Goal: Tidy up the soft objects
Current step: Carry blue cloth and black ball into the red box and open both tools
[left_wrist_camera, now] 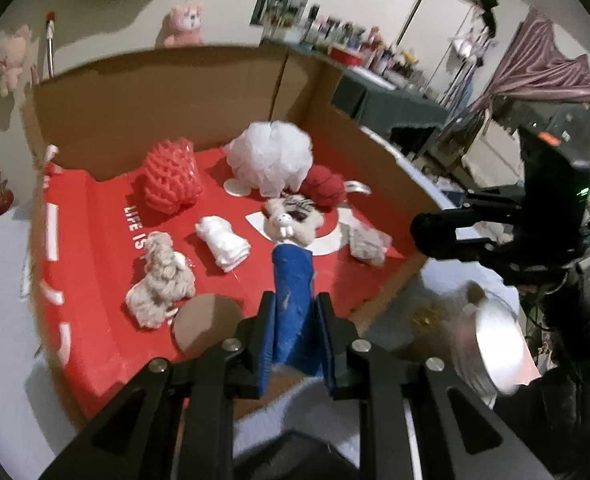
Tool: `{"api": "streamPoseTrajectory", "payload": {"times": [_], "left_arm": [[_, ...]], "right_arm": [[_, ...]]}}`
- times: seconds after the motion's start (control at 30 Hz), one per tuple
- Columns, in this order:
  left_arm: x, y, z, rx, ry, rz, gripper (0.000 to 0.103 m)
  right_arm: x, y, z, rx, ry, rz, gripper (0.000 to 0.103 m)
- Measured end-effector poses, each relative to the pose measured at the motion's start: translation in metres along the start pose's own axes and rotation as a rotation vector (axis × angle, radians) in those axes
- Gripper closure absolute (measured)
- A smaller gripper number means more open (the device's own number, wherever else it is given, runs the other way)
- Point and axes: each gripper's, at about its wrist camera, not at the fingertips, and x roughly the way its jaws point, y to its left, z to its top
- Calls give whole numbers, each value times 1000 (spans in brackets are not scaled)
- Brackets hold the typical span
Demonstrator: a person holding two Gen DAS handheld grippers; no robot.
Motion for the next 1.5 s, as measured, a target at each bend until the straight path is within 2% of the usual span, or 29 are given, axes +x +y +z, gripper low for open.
{"api": "streamPoseTrajectory", "payload": {"times": [0.13, 0.3, 0.43, 0.77, 0.9, 1.13, 1.2, 1.27, 1.37, 1.43, 1.5], "left_arm": [[23, 7, 16, -32, 82, -12, 82], [48, 6, 28, -28, 156, 26, 82], [60, 7, 31, -41, 202, 40, 82], [68, 13, 40, -74, 244, 48, 81], [70, 14, 39, -82, 260, 50, 81], [72, 13, 39, -90, 257, 48, 81], [69, 12, 38, -94, 245, 42, 73], [62, 11, 36, -99, 221, 41, 56], [48, 7, 32, -105, 177, 41, 48], [35, 3, 29, -115, 137, 44, 38], [22, 0, 24, -126, 98, 60, 29]], "right_arm": [[35, -4, 26, 52, 91, 100, 72], [78, -12, 43, 82, 213, 110, 72], [97, -13, 46, 87, 280, 92, 72], [117, -13, 50, 96, 353, 77, 70], [119, -12, 52, 93, 350, 47, 54], [121, -7, 56, 65, 347, 7, 53], [120, -6, 56, 69, 337, -5, 48], [114, -6, 55, 76, 319, -26, 42], [101, -7, 54, 96, 281, -51, 37], [91, -8, 54, 122, 255, -67, 31], [79, -7, 53, 150, 222, -93, 30]]}}
